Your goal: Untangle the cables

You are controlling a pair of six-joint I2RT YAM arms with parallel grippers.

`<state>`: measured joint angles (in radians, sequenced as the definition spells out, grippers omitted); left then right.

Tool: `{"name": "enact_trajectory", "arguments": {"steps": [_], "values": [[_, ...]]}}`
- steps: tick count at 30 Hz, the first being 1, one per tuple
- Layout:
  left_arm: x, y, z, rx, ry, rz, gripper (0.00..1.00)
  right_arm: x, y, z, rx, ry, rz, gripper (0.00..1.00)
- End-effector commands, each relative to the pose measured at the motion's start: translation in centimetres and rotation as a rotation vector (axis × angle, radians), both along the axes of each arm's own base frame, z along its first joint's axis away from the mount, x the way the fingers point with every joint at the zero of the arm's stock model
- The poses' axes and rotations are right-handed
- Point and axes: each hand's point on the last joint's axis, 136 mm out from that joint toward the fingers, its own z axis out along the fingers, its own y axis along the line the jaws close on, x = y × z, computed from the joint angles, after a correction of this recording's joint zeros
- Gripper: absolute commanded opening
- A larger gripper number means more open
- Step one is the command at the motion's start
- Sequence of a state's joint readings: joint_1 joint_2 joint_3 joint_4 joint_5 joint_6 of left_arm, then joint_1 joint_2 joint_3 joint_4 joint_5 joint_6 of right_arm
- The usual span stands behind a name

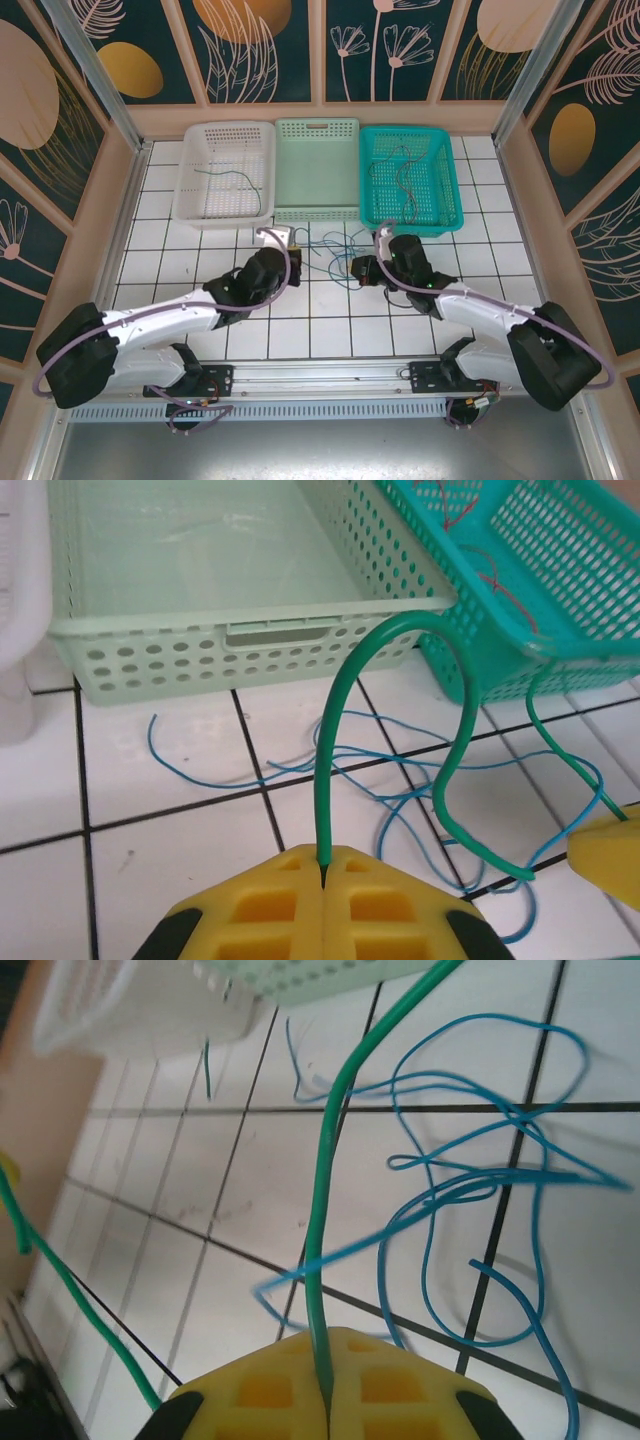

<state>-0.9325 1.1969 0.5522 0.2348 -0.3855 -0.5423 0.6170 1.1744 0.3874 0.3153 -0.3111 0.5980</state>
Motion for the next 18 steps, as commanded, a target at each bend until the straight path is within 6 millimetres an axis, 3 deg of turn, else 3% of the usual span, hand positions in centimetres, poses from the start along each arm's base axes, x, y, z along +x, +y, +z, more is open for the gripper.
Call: {"name": "enact_trajectory", "arguments": {"steps": [1, 5, 10, 14, 18], "values": [[0.9, 1.4, 2.0, -0.245, -0.034, 0.135, 0.04, 0.1, -1.3, -0.4, 0.081, 0.045, -0.105, 0.0], [0.2, 0.6, 0.3, -0.305, 0.037, 0.107, 0.06, 0.2, -0.2, 0.1, 0.04, 0.021, -0.054, 0.0], [-0.6, 1.3, -1.9, -0.305, 0.118, 0.133, 0.12, 1.1, -0.3, 0.5, -0.018, -0.009, -0.066, 0.0], [-1.3, 3.0, -2.5, -0.274, 0.122, 0.165, 0.37, 1.2, -0.6, 0.4, -0.065, -0.02, -0.06, 0.0], [-1.4, 5.8, -2.4, -0.111, 0.082, 0.219, 0.6, 0.9, -1.3, -0.6, -0.15, -0.006, -0.049, 0.0]]}}
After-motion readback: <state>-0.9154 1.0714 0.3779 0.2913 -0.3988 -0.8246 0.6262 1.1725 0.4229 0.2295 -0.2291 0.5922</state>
